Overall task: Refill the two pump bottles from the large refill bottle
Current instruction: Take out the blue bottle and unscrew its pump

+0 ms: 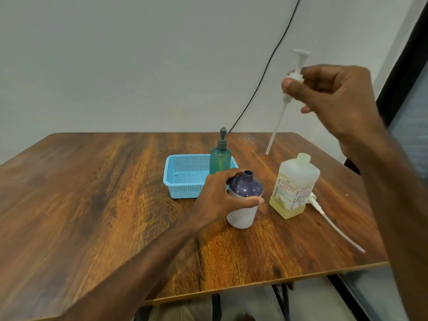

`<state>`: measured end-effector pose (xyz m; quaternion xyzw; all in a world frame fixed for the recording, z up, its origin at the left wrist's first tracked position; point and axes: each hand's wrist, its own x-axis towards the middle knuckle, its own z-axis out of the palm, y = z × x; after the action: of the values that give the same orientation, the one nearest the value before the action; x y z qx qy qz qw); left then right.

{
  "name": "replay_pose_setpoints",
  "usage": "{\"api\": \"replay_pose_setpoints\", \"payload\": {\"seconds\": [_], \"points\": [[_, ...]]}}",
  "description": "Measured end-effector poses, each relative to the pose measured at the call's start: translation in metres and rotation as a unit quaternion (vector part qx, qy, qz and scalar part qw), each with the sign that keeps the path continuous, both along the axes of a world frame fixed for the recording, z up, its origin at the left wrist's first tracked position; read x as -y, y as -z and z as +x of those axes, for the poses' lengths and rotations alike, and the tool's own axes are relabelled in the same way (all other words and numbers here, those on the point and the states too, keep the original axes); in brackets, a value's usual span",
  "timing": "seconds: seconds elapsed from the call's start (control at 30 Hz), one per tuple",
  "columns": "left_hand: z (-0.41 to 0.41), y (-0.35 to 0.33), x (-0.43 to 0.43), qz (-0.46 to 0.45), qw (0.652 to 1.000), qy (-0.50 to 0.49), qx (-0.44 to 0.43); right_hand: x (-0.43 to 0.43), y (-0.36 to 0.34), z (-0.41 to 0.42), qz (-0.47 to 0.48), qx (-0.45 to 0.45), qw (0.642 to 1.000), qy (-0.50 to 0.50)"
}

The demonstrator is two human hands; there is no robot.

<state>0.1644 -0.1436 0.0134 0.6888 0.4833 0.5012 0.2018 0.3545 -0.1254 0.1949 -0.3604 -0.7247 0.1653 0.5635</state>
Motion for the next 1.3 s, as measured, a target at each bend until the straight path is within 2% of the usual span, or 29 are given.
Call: {"api": "replay_pose_setpoints", "payload": {"seconds": [0.1, 0.2, 0.4, 0.53, 0.63, 0.77, 1.03, 1.2, 1.3], "points": [[-0.001, -0.001, 0.0, -0.003, 1.0, 0.002, -0.004, -0.003, -0.007, 0.006, -0.004, 0.009, 1.0, 0.021], [-0.003, -0.002, 0.0, -0.008, 1.0, 0.006, -0.001, -0.008, 0.009, 0.01, -0.039, 0.086, 0.994, 0.047], [-0.009, -0.003, 0.005, -0.009, 1.0, 0.004, 0.007, -0.016, 0.088, 0.005, -0.175, 0.302, 0.933, 0.088], [-0.012, -0.002, 0.007, -0.004, 1.0, 0.002, 0.005, -0.02, 0.147, -0.008, -0.188, 0.354, 0.905, 0.145], [-0.011, -0.001, 0.006, 0.001, 1.0, 0.0, -0.002, -0.023, 0.173, -0.018, -0.211, 0.382, 0.888, 0.145], [-0.011, 0.001, 0.005, 0.011, 1.0, 0.0, -0.003, -0.02, 0.184, -0.025, -0.213, 0.399, 0.877, 0.16], [-0.01, 0.005, 0.004, 0.019, 1.0, -0.004, -0.009, -0.017, 0.192, -0.023, -0.219, 0.386, 0.88, 0.169], [-0.01, 0.006, 0.003, 0.011, 1.0, -0.003, -0.009, 0.006, 0.194, -0.002, -0.196, 0.35, 0.899, 0.178], [-0.01, 0.007, 0.003, 0.005, 1.0, -0.004, -0.01, 0.022, 0.192, 0.017, -0.184, 0.276, 0.923, 0.192]]}}
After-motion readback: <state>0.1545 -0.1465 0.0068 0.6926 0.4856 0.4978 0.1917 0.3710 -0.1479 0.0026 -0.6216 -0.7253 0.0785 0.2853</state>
